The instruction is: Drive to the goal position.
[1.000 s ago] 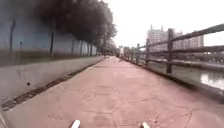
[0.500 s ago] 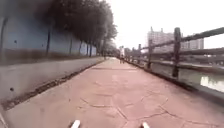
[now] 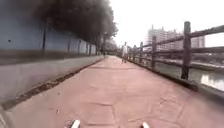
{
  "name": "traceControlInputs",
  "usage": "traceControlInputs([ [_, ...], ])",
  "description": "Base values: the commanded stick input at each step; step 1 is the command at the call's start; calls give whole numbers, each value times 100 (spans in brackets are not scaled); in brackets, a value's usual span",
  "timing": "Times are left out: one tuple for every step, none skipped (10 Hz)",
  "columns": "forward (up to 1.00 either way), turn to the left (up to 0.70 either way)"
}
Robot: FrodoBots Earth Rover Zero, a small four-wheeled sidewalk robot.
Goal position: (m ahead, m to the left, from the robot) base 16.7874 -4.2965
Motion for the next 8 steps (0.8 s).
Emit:
traceControlInputs([
  [70, 0],
  [70, 0],
  [70, 0],
  [70, 0],
  [70, 0],
  [70, 0],
  [70, 0],
  [70, 0],
])
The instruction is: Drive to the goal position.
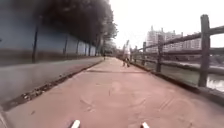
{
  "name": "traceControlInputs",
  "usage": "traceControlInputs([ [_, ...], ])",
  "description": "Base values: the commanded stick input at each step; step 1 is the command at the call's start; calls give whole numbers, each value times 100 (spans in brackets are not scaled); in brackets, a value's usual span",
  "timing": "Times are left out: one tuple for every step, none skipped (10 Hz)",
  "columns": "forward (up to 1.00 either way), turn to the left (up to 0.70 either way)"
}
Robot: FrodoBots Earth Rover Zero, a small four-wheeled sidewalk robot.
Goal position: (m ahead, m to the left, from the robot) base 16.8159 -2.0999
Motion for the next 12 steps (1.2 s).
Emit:
traceControlInputs([
  [70, 0],
  [70, 0],
  [70, 0],
  [70, 0],
  [70, 0],
  [70, 7],
  [70, 15],
  [70, 24],
  [70, 32],
  [70, 35],
  [70, 35],
  [70, 29],
])
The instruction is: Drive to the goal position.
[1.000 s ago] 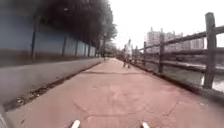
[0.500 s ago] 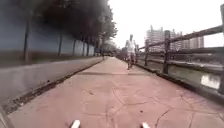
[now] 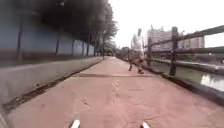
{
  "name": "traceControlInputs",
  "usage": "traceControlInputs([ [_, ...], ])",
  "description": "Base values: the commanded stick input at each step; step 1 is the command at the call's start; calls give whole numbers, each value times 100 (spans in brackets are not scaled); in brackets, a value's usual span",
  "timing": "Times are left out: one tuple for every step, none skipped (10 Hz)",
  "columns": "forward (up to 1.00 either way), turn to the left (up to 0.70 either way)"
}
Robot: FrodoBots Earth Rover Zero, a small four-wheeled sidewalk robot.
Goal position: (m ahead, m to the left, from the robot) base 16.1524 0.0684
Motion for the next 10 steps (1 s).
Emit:
traceControlInputs([
  [70, 1],
  [70, 0],
  [70, 0],
  [70, 0],
  [70, 0],
  [70, 0],
  [70, 0],
  [70, 0],
  [70, 0],
  [70, 0],
])
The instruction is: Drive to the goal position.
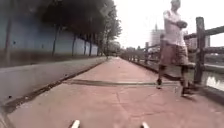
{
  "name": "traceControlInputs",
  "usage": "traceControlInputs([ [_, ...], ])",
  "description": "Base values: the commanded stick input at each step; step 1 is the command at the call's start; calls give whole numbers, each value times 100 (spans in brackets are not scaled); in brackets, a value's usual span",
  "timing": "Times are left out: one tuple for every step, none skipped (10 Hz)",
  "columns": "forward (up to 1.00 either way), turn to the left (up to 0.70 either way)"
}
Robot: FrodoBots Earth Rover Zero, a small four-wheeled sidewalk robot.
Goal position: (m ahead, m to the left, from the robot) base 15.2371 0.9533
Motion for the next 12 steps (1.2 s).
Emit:
traceControlInputs([
  [70, 0],
  [70, 0],
  [70, 0],
  [70, 0],
  [70, 0],
  [70, 0],
  [70, 0],
  [70, 0],
  [70, 0],
  [70, 0],
  [70, 0],
  [70, 0],
])
